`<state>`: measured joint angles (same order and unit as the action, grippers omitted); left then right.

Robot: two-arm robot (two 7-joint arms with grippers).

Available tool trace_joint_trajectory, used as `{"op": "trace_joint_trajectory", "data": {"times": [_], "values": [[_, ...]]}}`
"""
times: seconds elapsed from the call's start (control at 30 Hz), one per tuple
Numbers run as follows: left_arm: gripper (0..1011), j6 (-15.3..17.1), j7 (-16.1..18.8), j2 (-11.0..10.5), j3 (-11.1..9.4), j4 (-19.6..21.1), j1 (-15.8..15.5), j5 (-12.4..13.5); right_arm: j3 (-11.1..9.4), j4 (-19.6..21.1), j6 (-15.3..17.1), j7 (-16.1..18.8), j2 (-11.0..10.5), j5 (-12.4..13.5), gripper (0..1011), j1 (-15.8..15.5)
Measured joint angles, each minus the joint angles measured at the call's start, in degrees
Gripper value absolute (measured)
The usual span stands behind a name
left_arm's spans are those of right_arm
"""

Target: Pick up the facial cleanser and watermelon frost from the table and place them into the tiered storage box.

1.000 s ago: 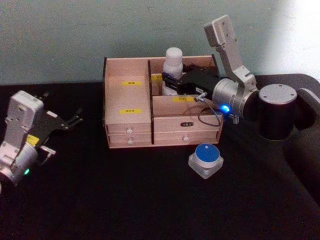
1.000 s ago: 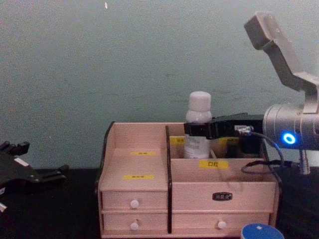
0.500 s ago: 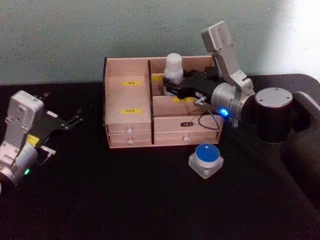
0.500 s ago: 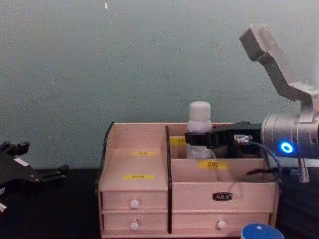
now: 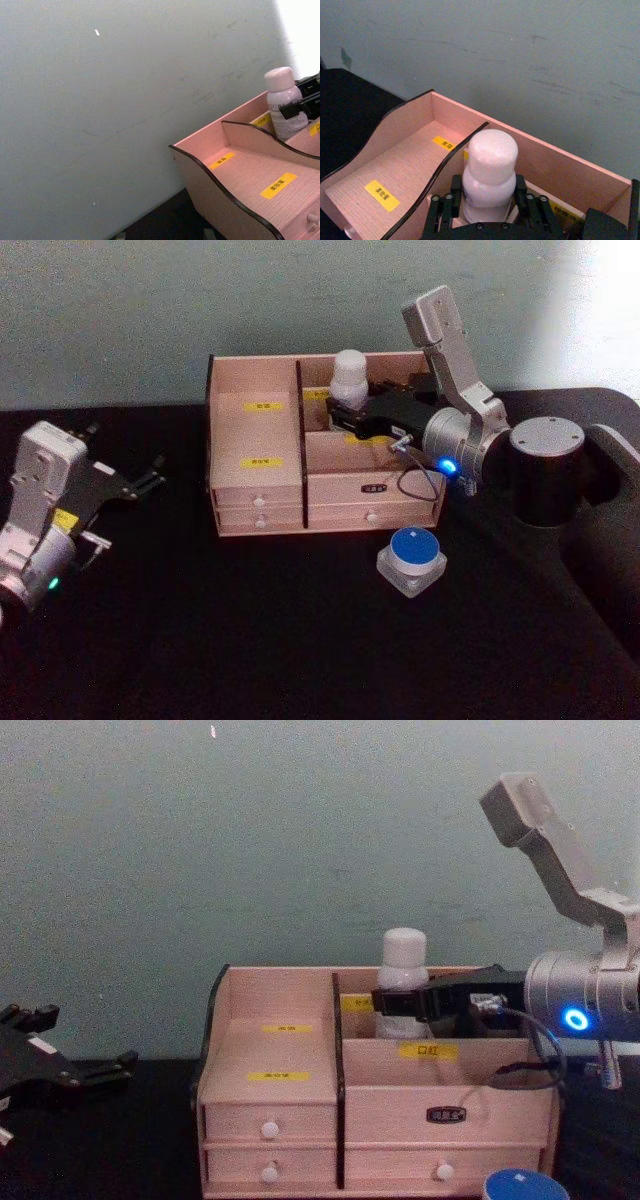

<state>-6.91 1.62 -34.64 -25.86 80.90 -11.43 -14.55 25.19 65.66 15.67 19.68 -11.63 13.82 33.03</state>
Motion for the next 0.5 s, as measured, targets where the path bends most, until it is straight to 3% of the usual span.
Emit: {"op": "trace_joint_trajectory", "data": {"times": [0.4,0.5], "values": [[1001,0.00,0.00,0.00,0.00,0.00,0.00,0.00,0.00,0.06,0.05,0.00,-0.04,0.20,960,0.00],[1001,0.00,0.00,0.00,0.00,0.00,0.00,0.01,0.00,0.07,0.07,0.01,-0.05,0.23,1002,0.00]]}}
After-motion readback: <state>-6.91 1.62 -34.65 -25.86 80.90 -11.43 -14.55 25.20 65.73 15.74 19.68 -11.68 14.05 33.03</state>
